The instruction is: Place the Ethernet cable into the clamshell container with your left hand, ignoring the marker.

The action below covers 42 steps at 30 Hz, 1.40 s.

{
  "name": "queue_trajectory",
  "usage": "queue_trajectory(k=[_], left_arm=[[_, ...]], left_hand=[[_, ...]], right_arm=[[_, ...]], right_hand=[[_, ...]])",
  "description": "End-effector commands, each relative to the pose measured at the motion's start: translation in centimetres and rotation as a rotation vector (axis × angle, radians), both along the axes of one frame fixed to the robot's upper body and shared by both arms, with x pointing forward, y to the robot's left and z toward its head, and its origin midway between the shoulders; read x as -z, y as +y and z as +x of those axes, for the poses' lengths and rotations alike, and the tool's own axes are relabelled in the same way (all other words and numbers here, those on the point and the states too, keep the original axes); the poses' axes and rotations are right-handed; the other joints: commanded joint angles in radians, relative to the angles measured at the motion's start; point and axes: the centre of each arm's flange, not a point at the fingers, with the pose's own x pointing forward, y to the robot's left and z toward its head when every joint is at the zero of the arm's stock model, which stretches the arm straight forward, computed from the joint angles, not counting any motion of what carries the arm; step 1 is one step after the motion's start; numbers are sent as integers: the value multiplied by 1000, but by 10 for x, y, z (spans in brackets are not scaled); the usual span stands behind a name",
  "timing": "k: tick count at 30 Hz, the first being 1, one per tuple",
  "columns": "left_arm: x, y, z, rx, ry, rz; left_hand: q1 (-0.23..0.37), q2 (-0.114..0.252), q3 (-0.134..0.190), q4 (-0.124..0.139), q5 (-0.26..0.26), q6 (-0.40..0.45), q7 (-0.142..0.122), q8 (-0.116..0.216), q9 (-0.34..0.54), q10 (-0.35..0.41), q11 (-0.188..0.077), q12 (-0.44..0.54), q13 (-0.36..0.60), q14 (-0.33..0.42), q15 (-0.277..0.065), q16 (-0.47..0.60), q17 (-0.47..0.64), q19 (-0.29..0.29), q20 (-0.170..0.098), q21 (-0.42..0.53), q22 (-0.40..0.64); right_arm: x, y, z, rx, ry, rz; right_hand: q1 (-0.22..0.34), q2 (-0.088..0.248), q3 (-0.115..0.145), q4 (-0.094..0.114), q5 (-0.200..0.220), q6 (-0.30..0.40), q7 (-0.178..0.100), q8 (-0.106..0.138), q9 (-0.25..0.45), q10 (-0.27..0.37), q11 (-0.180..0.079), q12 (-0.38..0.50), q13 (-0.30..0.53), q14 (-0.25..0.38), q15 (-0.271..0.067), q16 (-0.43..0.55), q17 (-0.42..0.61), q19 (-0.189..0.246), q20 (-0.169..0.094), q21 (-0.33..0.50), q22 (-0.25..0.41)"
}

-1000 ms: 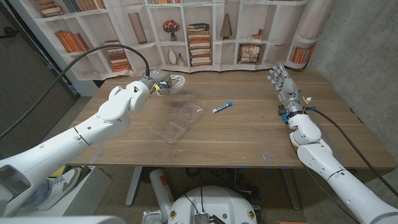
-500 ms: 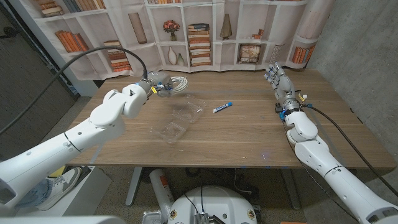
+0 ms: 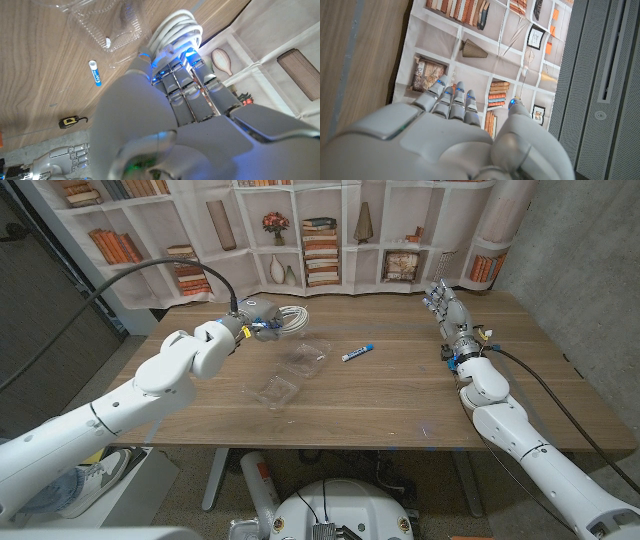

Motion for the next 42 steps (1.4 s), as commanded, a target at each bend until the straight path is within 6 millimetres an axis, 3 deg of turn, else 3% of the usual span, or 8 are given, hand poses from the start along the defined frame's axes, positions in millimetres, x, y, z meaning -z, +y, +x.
queue_trajectory(k=[1, 19, 42], left_arm=[[10, -6, -14, 37, -2, 8], [24, -25, -14, 104, 10, 21], [39, -41, 11, 179, 58, -24]], left_hand=[[22, 23, 16, 13, 2, 162, -68, 3, 3, 42, -41, 6, 2, 1, -70, 4, 2, -4, -90, -1, 5], [21, 21, 16, 15, 2, 160, -68, 1, 4, 40, -40, 4, 2, -3, -70, 2, 2, -10, -88, -3, 6], [19, 20, 17, 17, 2, 154, -71, -3, 4, 37, -40, 3, 3, -9, -69, 1, 2, -16, -84, -5, 6]], right_arm=[[-2, 5, 3, -11, 5, -11], [0, 3, 4, -15, 11, -15], [3, -2, 8, -12, 22, -12]], right_hand=[[-5, -1, 0, -2, 6, 9, -1, -2, 4, 2, 1, -3, 3, 7, 3, 0, 2, 7, -9, 4, 3], [-6, 0, -1, -4, 5, 8, -1, -2, 4, 3, 2, -3, 3, 7, 2, 0, 2, 7, -9, 4, 3], [-7, 1, -2, -6, 5, 8, -1, -3, 4, 5, 2, -4, 3, 6, 2, 0, 2, 7, -9, 4, 3]])
